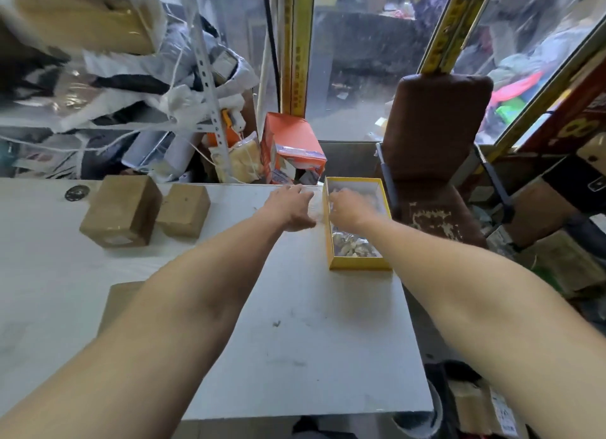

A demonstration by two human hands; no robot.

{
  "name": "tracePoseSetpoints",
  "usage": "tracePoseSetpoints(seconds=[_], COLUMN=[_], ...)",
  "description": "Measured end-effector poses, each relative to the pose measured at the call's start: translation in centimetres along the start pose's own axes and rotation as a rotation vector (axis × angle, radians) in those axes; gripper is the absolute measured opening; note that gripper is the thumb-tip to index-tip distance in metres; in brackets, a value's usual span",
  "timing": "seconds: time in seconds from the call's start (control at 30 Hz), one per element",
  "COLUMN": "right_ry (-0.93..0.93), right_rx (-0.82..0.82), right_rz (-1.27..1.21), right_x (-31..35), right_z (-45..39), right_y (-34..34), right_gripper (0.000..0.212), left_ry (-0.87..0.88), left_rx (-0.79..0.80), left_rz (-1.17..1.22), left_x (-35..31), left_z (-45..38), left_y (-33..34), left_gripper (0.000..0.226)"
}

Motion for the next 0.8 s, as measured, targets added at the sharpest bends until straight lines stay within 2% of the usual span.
tracePoseSetpoints(seconds=[0.17, 0.33, 0.43, 0.57, 0.8], right_ry=[-0.092, -0.209, -0.247, -0.289, -0.246], right_rx=[0.042, 0.102, 0.158, 0.181, 0.273], right_rz=[-0.017, -0.089, -0.123, -0.123, -0.104], right_x=[13.1, 26.5, 32.2, 36.3, 38.0], right_z=[4.0, 8.3, 11.5, 14.0, 15.2], right_y=[2.7, 6.2, 8.7, 11.7, 17.1], right_gripper=[0.046, 0.050, 0.054, 0.053, 0.068], left_ry=[-0.138, -0.339, -0.455, -0.509, -0.445], left_rx=[-0.004, 0.063, 0.103, 0.125, 0.171], left_rz=[-0.016, -0.039, -0.020, -0.024, 0.036], left_x=[10.7, 22.7, 28.1, 31.3, 31.7], left_z=[11.1, 24.1, 31.5, 36.9, 37.7], left_y=[-1.3, -1.3, -0.8, 0.6, 4.2], left_gripper=[0.078, 0.079, 0.082, 0.089, 0.107])
Point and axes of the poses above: each hand's wrist, its own z-axis away from the middle knuckle, its own y-axis out of the palm, x = y × z, the point moved 9 cm from there along -z, towards the middle knuckle, and after that the axes turned 13 degrees about -x, right-handed, at the moved point
